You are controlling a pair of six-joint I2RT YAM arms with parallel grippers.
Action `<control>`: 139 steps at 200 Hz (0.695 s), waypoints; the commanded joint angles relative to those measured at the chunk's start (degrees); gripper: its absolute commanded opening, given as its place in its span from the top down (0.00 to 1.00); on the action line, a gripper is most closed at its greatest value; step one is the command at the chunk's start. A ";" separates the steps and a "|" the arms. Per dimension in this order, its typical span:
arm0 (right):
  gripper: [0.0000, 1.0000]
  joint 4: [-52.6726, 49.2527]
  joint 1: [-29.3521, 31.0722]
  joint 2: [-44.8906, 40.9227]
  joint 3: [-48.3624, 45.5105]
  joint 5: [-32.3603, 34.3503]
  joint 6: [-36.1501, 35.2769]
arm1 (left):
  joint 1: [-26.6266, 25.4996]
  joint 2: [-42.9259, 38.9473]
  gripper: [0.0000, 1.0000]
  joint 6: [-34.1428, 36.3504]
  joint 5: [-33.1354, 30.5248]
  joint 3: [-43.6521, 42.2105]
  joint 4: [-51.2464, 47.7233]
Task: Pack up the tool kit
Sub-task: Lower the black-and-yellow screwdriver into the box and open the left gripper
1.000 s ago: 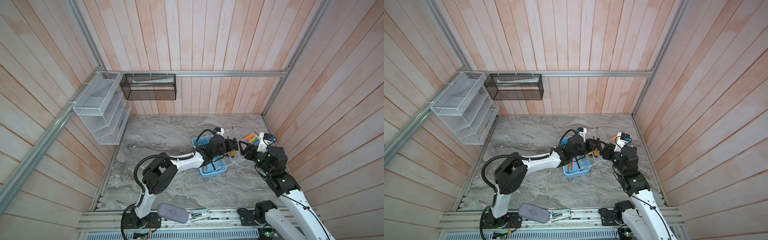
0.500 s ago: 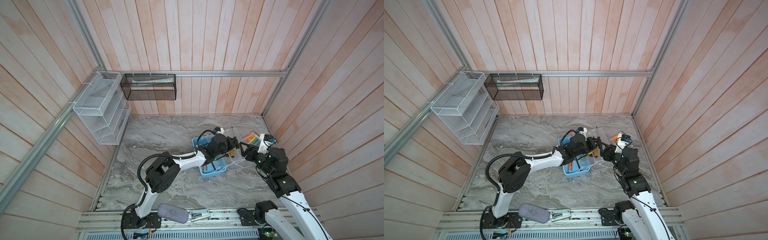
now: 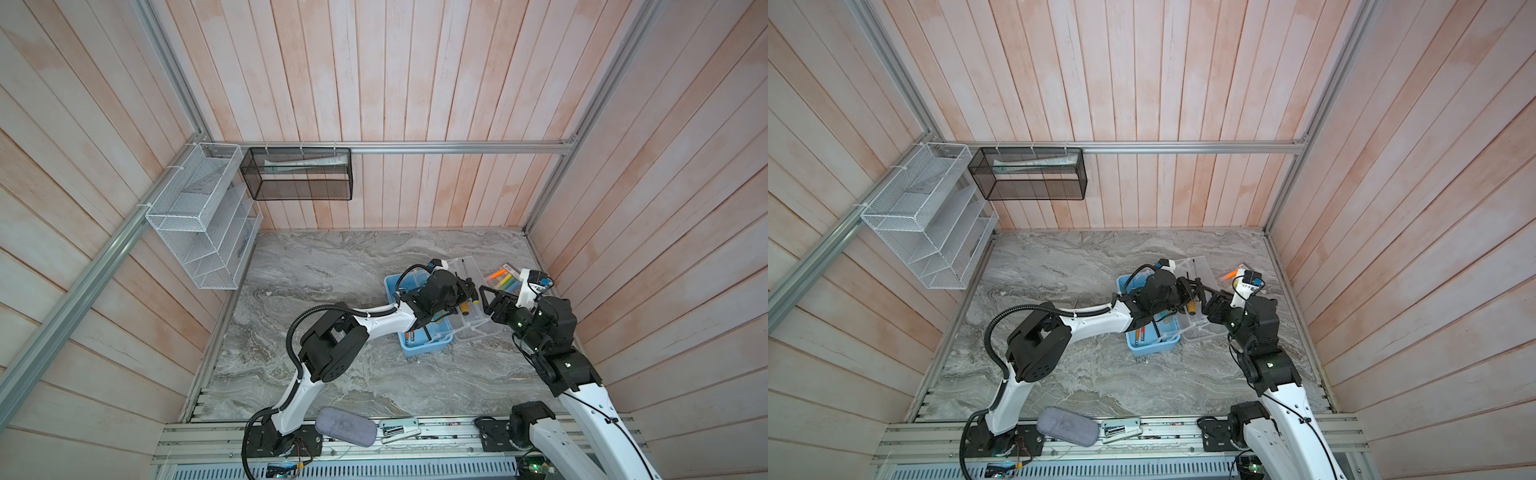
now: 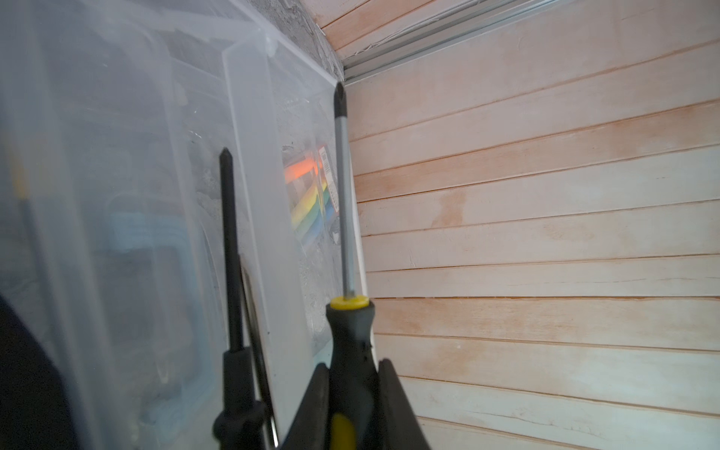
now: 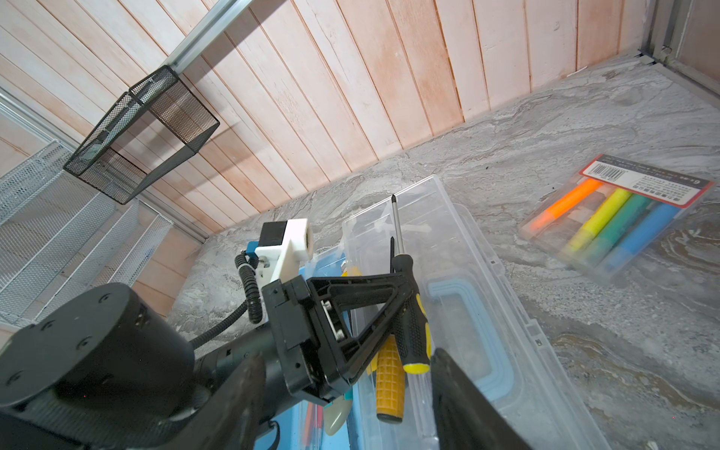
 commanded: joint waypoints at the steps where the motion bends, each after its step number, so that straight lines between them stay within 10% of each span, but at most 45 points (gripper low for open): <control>1: 0.34 0.12 -0.48 -0.40 -1.10 -1.39 -0.60 | -0.06 1.53 0.89 -0.91 0.72 2.55 0.04; 139: 0.34 1.09 -0.86 0.30 -1.63 -2.21 -0.23 | -0.05 3.47 0.70 -0.63 3.19 5.33 -1.92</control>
